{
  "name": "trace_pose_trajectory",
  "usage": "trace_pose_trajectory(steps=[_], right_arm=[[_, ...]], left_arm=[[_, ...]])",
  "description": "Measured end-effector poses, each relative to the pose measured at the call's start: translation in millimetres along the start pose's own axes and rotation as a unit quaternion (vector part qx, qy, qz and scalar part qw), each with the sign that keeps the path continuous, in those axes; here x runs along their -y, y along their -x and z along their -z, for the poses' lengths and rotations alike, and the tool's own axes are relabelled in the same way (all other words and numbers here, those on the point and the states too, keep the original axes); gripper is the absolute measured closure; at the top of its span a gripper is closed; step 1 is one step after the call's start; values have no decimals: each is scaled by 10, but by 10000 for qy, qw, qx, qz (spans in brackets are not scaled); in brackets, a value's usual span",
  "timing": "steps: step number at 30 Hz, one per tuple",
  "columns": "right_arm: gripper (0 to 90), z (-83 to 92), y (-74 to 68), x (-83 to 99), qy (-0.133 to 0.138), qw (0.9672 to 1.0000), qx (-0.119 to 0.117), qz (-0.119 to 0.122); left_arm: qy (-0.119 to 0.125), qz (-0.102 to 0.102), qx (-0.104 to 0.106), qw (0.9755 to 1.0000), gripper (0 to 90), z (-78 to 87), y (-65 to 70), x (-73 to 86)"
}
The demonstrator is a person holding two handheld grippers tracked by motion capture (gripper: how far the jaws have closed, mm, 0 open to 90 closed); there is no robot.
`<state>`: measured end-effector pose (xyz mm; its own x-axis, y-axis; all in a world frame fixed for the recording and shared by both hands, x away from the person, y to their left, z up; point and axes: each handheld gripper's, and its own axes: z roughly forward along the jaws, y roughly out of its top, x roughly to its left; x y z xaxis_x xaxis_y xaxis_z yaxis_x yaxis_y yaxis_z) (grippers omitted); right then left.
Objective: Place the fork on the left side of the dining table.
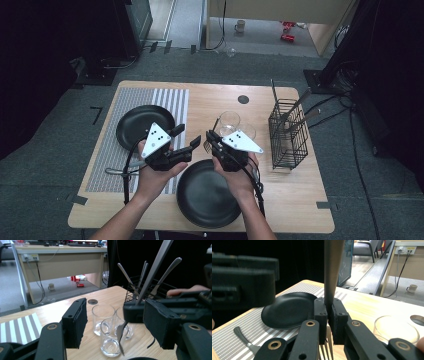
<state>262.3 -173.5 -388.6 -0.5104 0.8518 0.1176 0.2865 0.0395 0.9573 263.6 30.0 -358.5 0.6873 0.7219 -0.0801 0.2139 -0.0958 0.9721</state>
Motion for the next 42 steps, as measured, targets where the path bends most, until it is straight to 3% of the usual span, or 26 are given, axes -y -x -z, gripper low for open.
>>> trace_pose_trajectory(steps=[18, 24, 29, 37, 42], right_arm=[[859, -52, -152, 76, -101, 9997, -163, 126], [858, -55, -185, 96, -105, 9996, -193, 178], [858, -71, -197, 115, -122, 9996, -198, 169], [855, -85, -211, 129, -146, 9995, -203, 184], [831, -77, -210, 130, -133, 9995, -207, 194]], left_arm=[[136, -256, 97, 9995, 403, -85, 154, -184], [239, -357, -28, 9991, 576, -109, 161, -223], [179, -320, -20, 9993, 656, -147, 177, -231], [111, -158, 201, 9996, 859, -193, 152, -216], [98, -60, 209, 9997, 882, -193, 100, -214]])
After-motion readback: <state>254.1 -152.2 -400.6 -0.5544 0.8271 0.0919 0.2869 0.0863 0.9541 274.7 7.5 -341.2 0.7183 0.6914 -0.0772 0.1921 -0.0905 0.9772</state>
